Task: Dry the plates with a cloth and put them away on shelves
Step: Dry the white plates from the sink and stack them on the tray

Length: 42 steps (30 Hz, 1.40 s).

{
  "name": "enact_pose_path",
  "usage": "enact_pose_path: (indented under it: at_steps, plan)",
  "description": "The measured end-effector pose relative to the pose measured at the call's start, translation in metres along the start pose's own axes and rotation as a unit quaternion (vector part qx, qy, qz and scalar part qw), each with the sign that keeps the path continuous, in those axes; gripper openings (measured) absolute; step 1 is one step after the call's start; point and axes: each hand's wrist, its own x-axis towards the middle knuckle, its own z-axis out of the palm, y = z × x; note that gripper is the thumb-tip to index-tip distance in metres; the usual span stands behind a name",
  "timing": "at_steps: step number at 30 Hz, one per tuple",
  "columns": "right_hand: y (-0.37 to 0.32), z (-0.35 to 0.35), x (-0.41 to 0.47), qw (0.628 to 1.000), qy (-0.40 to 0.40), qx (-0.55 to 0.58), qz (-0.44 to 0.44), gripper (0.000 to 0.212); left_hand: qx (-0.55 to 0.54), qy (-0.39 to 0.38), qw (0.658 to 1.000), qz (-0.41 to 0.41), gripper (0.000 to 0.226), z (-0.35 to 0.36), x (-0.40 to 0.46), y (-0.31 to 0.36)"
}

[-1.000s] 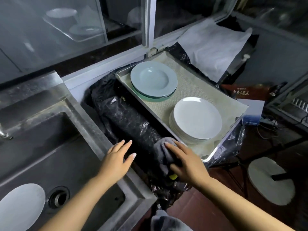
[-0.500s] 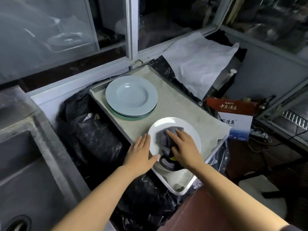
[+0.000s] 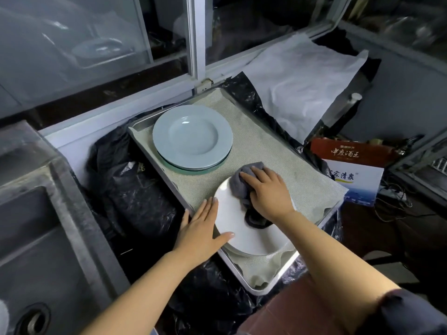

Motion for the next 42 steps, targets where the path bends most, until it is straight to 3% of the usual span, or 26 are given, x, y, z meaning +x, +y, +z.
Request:
enact_pose_path:
  at_steps: [6,9,14,21,25,28,31,36,42]
  plan:
    - [0.017,-0.005,-0.03,0.998,0.044,0.005,0.052,0.057,-0.01,0.02,1.0,0.011,0.125,0.009,0.002,-0.007]
    - [0.009,-0.003,-0.049,0.999,0.016,0.022,0.043,0.061,-0.045,0.024,0.999,0.002,0.123,0.01,0.002,-0.006]
    - [-0.024,0.009,-0.081,0.996,-0.023,0.069,-0.058,0.066,-0.047,0.046,0.998,-0.013,0.113,0.005,-0.003,0.0]
    - [-0.046,0.004,-0.089,0.984,0.004,0.139,-0.108,0.055,-0.058,0.025,0.998,0.015,0.118,0.012,-0.043,-0.032]
    - [-0.096,0.005,-0.103,0.956,0.028,0.219,-0.194,0.051,-0.117,0.058,0.991,-0.012,0.116,0.021,-0.097,-0.069]
    - [-0.143,0.023,-0.119,0.922,-0.003,0.281,-0.265,0.047,-0.17,0.062,0.981,-0.063,0.108,0.032,-0.144,-0.101]
    - [-0.186,0.055,-0.136,0.908,-0.059,0.273,-0.312,0.05,-0.152,0.055,0.98,-0.113,0.096,0.049,-0.191,-0.134]
    - [-0.241,0.114,-0.157,0.909,-0.197,0.199,-0.307,0.057,-0.164,0.056,0.966,-0.191,0.11,0.078,-0.255,-0.176]
    - [-0.266,0.131,-0.158,0.917,-0.227,0.062,-0.323,0.071,-0.187,0.057,0.942,-0.273,0.106,0.095,-0.296,-0.198]
